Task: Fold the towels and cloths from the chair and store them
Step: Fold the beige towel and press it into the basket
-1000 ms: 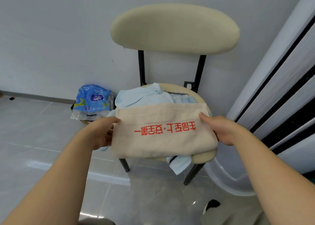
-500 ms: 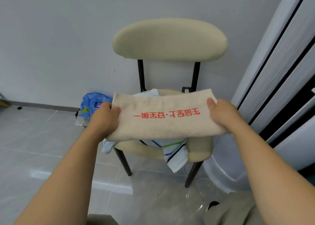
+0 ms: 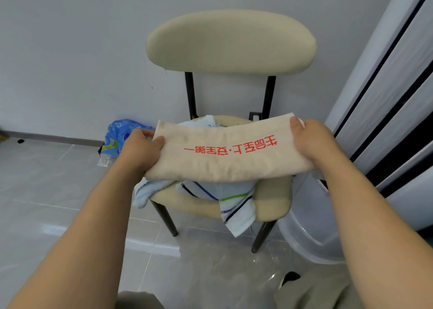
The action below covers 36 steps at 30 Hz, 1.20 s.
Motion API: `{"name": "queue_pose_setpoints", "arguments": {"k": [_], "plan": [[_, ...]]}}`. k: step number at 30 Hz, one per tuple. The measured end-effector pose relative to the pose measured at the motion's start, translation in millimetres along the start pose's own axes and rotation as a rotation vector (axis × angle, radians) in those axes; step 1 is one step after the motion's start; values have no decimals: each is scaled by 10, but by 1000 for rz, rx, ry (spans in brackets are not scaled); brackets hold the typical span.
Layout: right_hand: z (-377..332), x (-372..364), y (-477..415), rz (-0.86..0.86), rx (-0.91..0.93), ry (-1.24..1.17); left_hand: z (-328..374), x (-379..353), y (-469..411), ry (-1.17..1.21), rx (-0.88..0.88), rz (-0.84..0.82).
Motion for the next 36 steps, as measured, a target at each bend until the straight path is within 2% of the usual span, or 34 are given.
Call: {"name": "queue_pose_setpoints", "arguments": {"k": [6,13,16,19,23,28,32,34,36], "plan": [[-63,158,59,-17,45,-22,391,-41,115,95,-168,-103],[43,134,126,-15,7,-84,377,-91,173,130,-136,-112],[6,197,135,-16,39,-241,462,-123,223,172,-128,-158],[-98,216,206,-92,112,-365,608,-169,310,193,-127,-242],[-470,300,387,-142,293,-331,819,-181,412,58,-157,-264],[-915,221,645,-181,351,-152,1066,-400,558,-49,-203,-286],[-1219,-125,804,-257,408,-131,1204,-761,702,-58,-283,-361],[-1251,-278,834,-305,374,-230,1252,-860,735,-110,-323,-380],[-1233,-379,854,-399,282,-457,1286,-895,757,-137,-361,-403]]}}
Point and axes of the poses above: each hand's wrist, its own y-axis away from the middle knuckle, its own x-axis out of the back of the hand, z = x × y, the point moved 10 cm from there along -y, towards the middle knuckle, and after that the axes turned 13 degrees about -z, right-handed, at the moved point
